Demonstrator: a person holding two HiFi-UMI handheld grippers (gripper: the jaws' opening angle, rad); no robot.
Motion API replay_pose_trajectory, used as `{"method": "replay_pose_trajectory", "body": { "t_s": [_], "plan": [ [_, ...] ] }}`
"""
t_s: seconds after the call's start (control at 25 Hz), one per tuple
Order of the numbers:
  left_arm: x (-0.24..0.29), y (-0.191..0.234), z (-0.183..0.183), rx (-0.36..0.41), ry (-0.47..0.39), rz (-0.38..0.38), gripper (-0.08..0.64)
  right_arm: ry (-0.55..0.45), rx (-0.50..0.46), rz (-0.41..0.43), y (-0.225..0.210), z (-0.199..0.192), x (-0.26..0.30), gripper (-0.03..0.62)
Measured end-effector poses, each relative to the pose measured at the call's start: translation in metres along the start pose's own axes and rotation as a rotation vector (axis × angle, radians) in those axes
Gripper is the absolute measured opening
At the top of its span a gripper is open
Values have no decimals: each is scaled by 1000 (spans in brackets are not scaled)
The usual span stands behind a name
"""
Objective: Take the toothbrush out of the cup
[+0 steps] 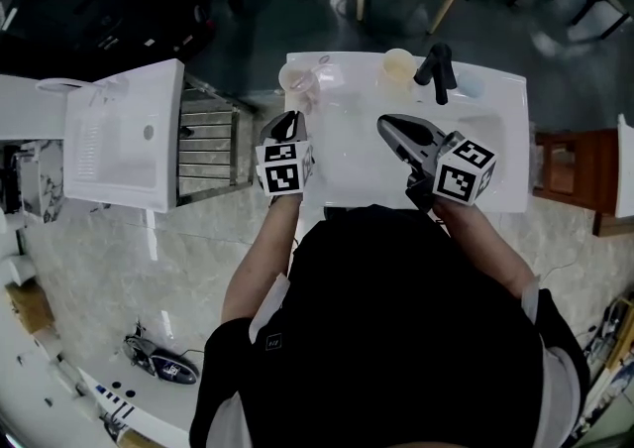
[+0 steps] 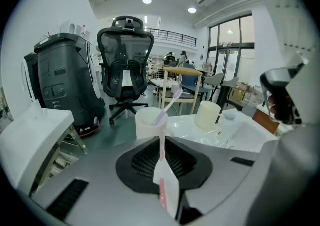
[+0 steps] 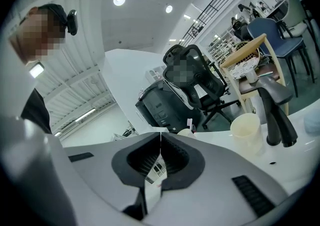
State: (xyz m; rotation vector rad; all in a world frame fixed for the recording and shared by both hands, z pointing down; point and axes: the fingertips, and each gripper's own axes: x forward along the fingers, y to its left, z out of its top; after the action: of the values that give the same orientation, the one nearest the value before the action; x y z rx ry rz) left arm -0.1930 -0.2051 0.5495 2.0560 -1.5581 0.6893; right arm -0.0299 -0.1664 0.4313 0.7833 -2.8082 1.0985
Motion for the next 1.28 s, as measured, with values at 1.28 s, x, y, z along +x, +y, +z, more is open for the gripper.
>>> {"method": "replay_pose_trajectory", "body": {
  "t_s": [1.28],
  "plan": [
    [-162,8,104,-23,-499,-237,16,-154,-314,-130,48,31,82,34]
  ]
}}
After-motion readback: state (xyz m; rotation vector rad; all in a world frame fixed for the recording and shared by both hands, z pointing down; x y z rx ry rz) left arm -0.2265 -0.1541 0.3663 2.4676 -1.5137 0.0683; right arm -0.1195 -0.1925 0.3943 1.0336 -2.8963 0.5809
